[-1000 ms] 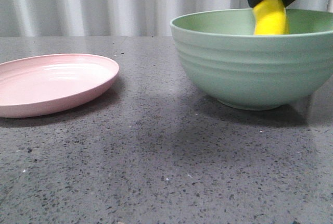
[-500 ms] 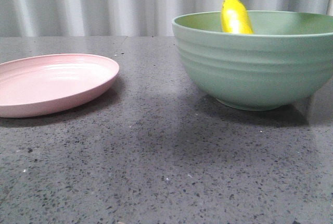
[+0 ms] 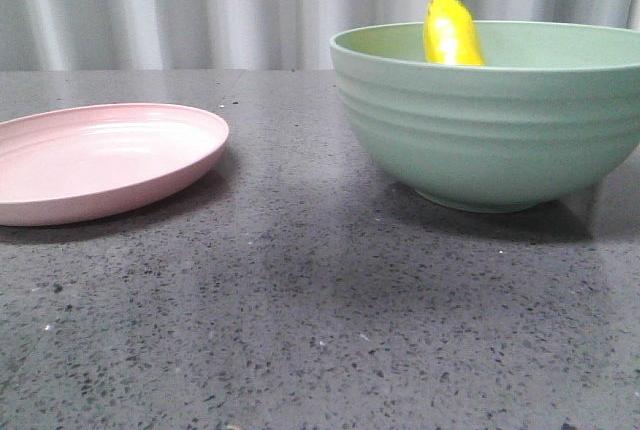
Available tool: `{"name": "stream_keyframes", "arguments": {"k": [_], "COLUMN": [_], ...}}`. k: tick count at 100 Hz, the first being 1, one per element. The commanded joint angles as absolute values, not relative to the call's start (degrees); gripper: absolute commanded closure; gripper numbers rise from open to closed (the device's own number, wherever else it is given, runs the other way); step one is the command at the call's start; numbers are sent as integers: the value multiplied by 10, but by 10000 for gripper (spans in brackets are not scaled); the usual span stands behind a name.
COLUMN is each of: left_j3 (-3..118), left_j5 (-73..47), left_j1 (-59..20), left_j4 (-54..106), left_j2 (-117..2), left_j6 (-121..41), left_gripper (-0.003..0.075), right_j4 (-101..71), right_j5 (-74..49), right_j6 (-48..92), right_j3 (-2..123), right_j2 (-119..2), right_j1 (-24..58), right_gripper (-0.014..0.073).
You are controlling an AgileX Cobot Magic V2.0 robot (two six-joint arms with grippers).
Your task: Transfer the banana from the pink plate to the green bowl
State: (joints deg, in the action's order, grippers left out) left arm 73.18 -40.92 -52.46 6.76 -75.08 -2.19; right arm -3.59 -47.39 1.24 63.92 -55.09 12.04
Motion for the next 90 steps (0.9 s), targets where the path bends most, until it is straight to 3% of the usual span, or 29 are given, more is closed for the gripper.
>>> {"name": "stream_keyframes", "arguments": {"k": [1,29,71,90], "left_j3": [749,671,325,206], "left_j5": [-369,-286,-4,38], "left_j1": [-529,-529,-529,-529], "left_j4": [76,72,72,72], "left_j2": [-716,-616,-345,-242], "left_j6": [-22,-22,-22,-22], "left_gripper": [741,741,741,741], "right_j4": [-30,-30,-30,-31], "right_j5": [-411,-330,-183,-183], "right_j6": [18,18,18,18], "right_j3": [615,443,205,163], "right_j2": [-489,-290,-17,13], "right_j1": [120,120,120,120], "right_gripper": [664,664,664,664]}}
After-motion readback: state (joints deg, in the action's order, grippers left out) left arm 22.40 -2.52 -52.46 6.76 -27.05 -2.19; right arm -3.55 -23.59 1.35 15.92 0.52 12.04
